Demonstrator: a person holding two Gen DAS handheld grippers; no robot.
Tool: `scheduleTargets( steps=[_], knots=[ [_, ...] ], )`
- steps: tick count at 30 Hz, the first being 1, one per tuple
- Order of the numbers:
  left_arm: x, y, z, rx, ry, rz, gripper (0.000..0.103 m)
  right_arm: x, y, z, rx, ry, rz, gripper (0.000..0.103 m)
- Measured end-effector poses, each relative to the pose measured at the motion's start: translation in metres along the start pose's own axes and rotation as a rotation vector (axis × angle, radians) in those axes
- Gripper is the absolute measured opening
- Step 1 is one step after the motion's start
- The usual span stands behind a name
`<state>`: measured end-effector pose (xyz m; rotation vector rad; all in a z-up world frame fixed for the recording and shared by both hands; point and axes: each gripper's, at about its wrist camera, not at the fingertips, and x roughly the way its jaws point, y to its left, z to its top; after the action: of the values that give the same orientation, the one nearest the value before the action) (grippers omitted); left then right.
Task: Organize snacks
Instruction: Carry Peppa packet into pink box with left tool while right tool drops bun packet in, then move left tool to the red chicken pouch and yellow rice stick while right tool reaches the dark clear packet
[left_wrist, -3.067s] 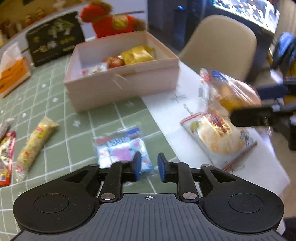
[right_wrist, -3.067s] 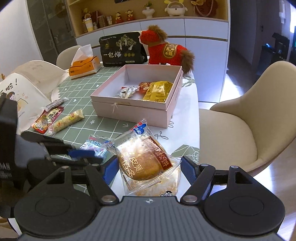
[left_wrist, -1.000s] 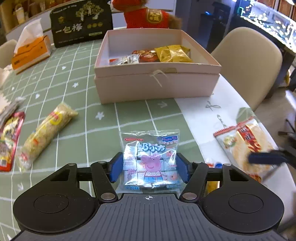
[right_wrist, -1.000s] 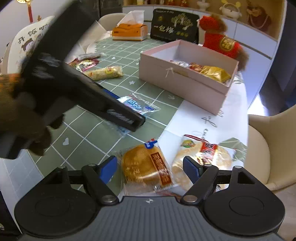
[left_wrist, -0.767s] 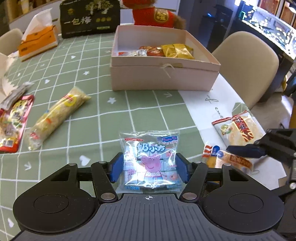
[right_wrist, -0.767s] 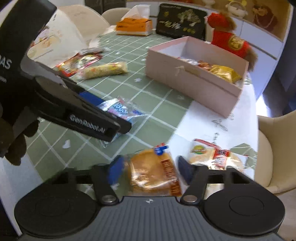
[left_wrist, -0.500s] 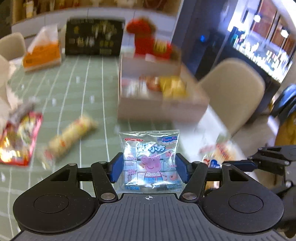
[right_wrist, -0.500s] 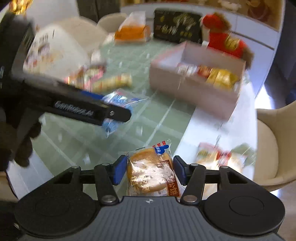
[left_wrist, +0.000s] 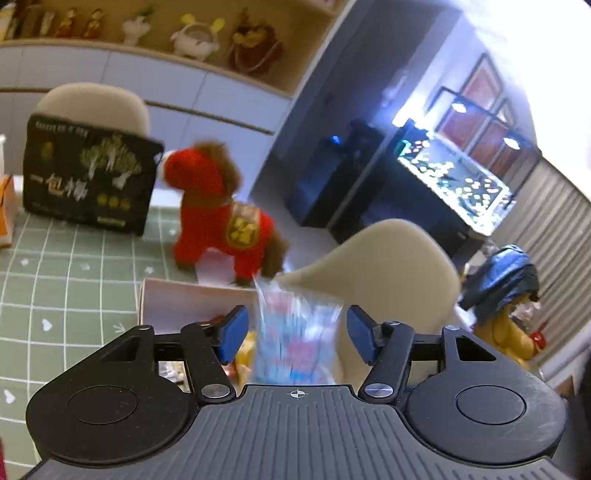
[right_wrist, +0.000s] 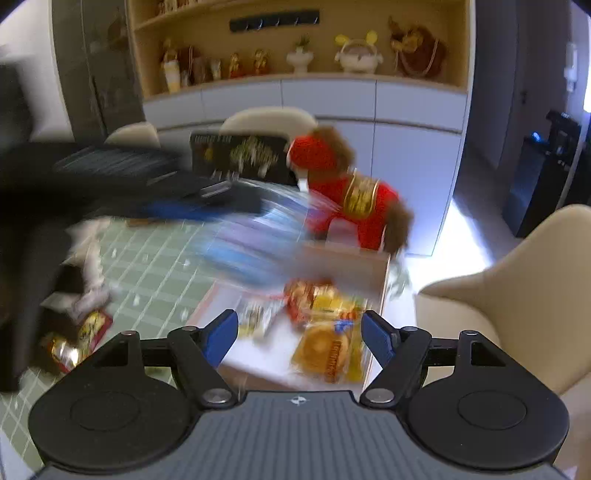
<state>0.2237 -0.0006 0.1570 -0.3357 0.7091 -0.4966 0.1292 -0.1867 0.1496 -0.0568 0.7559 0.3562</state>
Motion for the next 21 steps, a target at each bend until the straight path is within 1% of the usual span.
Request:
scheduleTargets(
  steps=[3,5,6,8,9,10,12,14,16,17,18,19,21],
  knots=[
    [0.008,0.011,-0.016,0.012,0.023,0.015,0.065,0.000,0.005,-0.036,-0.050,0.043,-0.016,0.078],
    [0.004,0.028,-0.034,0.027,0.070,0.067,0.065,0.008,0.005,-0.054,-0.054,0.089,-0.017,0.078],
    [-0.002,0.036,-0.042,0.058,0.086,0.111,0.065,0.015,0.005,-0.064,-0.042,0.118,-0.010,0.078],
    [-0.021,0.057,-0.054,0.131,0.093,0.223,0.065,0.026,0.001,-0.079,-0.002,0.159,-0.003,0.078],
    [-0.032,0.072,-0.061,0.160,0.094,0.302,0.065,0.031,0.000,-0.087,0.029,0.178,0.001,0.078],
    [-0.044,0.085,-0.066,0.163,0.096,0.364,0.065,0.034,-0.001,-0.095,0.065,0.195,0.009,0.078],
    [-0.067,0.117,-0.074,0.103,0.103,0.459,0.064,0.041,0.000,-0.106,0.143,0.223,0.040,0.078],
    [-0.092,0.152,-0.082,0.010,0.080,0.547,0.064,0.048,0.004,-0.111,0.202,0.240,0.062,0.078],
    [-0.109,0.179,-0.090,-0.063,0.058,0.647,0.064,0.051,0.011,-0.112,0.221,0.248,0.067,0.078],
    [-0.117,0.192,-0.093,-0.104,0.049,0.681,0.064,0.052,0.015,-0.113,0.217,0.252,0.065,0.078],
    [-0.123,0.205,-0.099,-0.160,0.039,0.698,0.064,0.052,0.019,-0.113,0.210,0.255,0.067,0.078],
    [-0.127,0.215,-0.102,-0.205,0.032,0.697,0.064,0.053,0.022,-0.112,0.200,0.258,0.068,0.078],
    [-0.131,0.230,-0.110,-0.273,0.031,0.671,0.064,0.058,0.029,-0.107,0.174,0.263,0.059,0.078]
  ],
)
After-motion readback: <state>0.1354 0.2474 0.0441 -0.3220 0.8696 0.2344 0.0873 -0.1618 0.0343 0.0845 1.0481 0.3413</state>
